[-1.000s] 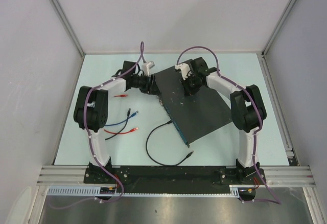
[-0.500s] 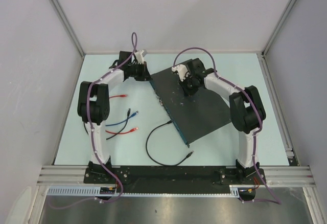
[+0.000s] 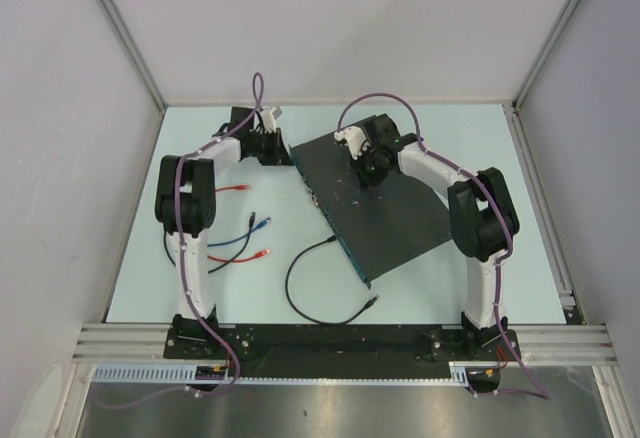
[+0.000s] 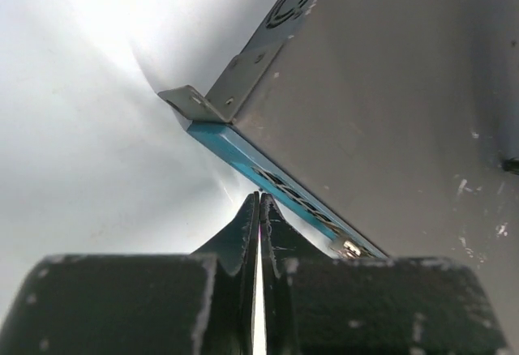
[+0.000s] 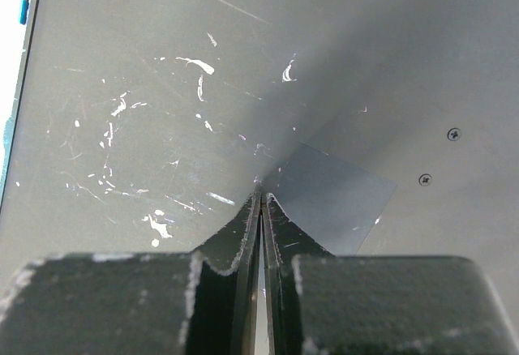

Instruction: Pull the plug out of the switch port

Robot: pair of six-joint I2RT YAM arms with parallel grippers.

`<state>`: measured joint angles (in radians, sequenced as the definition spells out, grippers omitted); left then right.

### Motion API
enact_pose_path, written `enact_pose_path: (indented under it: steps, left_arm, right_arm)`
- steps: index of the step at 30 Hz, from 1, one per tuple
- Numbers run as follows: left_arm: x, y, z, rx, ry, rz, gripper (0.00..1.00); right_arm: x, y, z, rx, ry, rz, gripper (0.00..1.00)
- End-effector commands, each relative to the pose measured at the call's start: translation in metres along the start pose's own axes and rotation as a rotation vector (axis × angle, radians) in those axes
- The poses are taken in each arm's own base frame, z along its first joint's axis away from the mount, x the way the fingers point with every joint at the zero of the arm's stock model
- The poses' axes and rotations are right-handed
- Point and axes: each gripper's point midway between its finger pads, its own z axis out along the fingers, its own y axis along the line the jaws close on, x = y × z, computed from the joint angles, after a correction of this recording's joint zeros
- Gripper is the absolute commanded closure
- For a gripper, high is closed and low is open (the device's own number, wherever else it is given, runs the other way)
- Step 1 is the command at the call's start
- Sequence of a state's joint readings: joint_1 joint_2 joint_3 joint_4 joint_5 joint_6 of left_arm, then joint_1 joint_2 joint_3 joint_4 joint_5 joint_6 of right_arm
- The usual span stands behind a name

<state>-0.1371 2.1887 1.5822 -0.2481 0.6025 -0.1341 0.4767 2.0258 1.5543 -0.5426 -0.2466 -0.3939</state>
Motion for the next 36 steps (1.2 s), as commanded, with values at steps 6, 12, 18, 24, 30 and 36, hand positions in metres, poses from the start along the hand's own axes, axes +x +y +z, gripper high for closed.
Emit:
enact_pose_path:
  steps: [6,12,18,24,30,36]
  left_arm:
    - [-0.038,-0.03,0.036,0.145,-0.064,0.042,0.93]
    - [-0.081,-0.063,0.054,0.225,-0.131,0.145,0.91]
    - [-0.096,-0.053,0.046,0.136,-0.146,0.197,0.82]
    - [-0.086,-0.051,-0.039,0.055,-0.205,0.09,0.57]
    - [-0.052,-0.104,-0.089,0.245,-0.22,0.236,0.45]
    - [0.006,-0.099,-0.071,0.331,-0.071,0.152,0.43]
  right_arm:
    - [0.046,-0.003,0.016,0.019,0.175,0.051,0.93]
    - [0.021,-0.01,0.011,0.037,0.12,0.057,0.93]
    - [0.011,-0.022,0.005,0.062,0.089,0.05,0.94]
    - [-0.012,-0.017,-0.018,0.004,0.005,0.032,0.95]
    - [0.012,0.002,-0.014,-0.108,0.038,0.064,1.0]
    - [0.045,0.009,0.005,-0.131,0.102,0.141,1.0]
